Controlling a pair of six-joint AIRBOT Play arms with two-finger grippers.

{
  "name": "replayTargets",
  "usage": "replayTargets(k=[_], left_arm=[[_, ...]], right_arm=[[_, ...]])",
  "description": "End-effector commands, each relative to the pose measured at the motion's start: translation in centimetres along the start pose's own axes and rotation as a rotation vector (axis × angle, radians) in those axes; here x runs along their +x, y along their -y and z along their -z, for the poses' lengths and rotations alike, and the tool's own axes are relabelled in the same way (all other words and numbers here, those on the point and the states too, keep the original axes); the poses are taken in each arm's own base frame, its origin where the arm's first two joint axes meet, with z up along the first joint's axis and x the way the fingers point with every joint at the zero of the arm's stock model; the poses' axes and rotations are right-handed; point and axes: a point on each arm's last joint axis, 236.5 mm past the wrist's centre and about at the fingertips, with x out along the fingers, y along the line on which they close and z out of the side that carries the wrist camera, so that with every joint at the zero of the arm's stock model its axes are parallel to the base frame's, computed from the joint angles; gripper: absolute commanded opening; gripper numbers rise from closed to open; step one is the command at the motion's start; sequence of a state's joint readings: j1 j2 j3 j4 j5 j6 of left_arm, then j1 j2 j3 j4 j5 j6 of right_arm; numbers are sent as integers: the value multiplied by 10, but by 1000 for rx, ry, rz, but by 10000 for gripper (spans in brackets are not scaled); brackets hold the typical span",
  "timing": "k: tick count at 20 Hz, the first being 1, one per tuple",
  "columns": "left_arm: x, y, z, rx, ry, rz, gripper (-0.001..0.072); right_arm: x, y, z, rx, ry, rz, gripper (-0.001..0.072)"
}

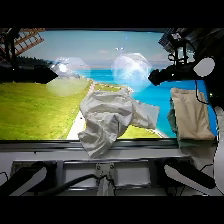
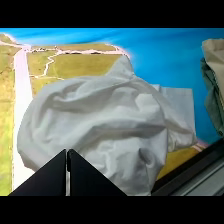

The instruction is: Fold the clothes and pants, and hang the long-sleeved shirts on hangers.

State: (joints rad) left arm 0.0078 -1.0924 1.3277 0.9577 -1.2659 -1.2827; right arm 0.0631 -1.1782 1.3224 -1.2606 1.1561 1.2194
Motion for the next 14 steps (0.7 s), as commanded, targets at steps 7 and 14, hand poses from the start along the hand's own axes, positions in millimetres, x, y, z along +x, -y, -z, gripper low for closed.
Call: replayTargets(k=[7,14], left_arm=[[0,0,-1,1,3,-1,16],[0,-1,-6,1,23,-7,16]], right_arm=[[0,0,0,-1,0,-1,568],[0,0,0,0,0,0,568]])
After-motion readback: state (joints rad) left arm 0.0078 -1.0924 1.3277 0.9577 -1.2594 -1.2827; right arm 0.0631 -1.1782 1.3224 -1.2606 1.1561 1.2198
